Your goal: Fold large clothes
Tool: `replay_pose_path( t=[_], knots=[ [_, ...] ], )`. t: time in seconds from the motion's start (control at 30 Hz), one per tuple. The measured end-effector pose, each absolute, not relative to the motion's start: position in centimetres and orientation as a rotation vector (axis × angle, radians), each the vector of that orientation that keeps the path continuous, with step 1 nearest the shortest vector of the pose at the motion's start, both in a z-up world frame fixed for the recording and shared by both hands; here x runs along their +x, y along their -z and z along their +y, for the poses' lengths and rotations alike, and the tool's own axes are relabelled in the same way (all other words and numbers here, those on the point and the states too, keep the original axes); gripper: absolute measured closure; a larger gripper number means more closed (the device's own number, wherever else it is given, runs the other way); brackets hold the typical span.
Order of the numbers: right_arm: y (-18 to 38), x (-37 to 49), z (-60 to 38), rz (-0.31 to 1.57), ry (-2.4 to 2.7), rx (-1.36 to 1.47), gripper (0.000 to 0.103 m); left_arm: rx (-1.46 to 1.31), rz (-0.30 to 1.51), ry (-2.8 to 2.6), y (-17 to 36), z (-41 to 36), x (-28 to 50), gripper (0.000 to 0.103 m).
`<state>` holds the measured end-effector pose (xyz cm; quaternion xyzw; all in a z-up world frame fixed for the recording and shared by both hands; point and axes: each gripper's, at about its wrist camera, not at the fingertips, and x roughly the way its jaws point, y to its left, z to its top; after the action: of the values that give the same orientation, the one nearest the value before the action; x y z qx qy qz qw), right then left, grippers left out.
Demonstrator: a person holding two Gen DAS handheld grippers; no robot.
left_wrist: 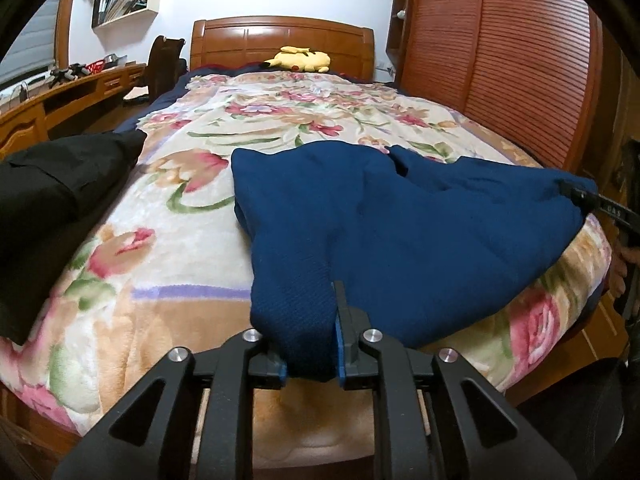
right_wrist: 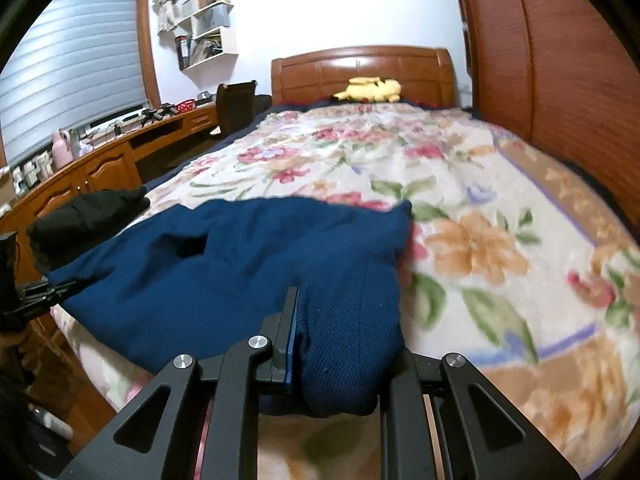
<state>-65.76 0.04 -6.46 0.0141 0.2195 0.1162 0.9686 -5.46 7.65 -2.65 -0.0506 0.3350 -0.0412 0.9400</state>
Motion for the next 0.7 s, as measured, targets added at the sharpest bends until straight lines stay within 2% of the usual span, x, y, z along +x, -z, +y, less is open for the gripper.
replay_pose_path(
  t=[0.13,0.2,0.27,0.37,0.57,0.7],
  knots=[
    [3.9,-65.0,3.1,0.42,-0.251,-0.06,0.086,-0.046,0.671,0.066,1.9,7.8,-6.4,0.07],
    [2.3,-64.7,5.5,0.407,-0.271,-0.111,0.087,-0.046,0.646,0.066,1.2,8.3,-7.2,0.055],
    [1.1,-64.4,8.1,0.393,-0.296,-0.161,0.087,-0.037,0.608,0.045,0.4,9.0,-8.1,0.052],
    [-0.6,-64.0,12.5,0.371,-0.341,-0.23,0.088,-0.037,0.569,0.02,-0.5,10.2,-9.5,0.04],
    [-2.8,-63.7,21.1,0.326,-0.485,-0.299,0.089,-0.058,0.538,-0.038,-1.0,13.3,-11.5,0.04],
    [-2.2,-63.3,26.4,0.346,-0.593,-0.313,0.089,-0.072,0.538,-0.08,-0.7,15.4,-12.5,0.04]
  ],
)
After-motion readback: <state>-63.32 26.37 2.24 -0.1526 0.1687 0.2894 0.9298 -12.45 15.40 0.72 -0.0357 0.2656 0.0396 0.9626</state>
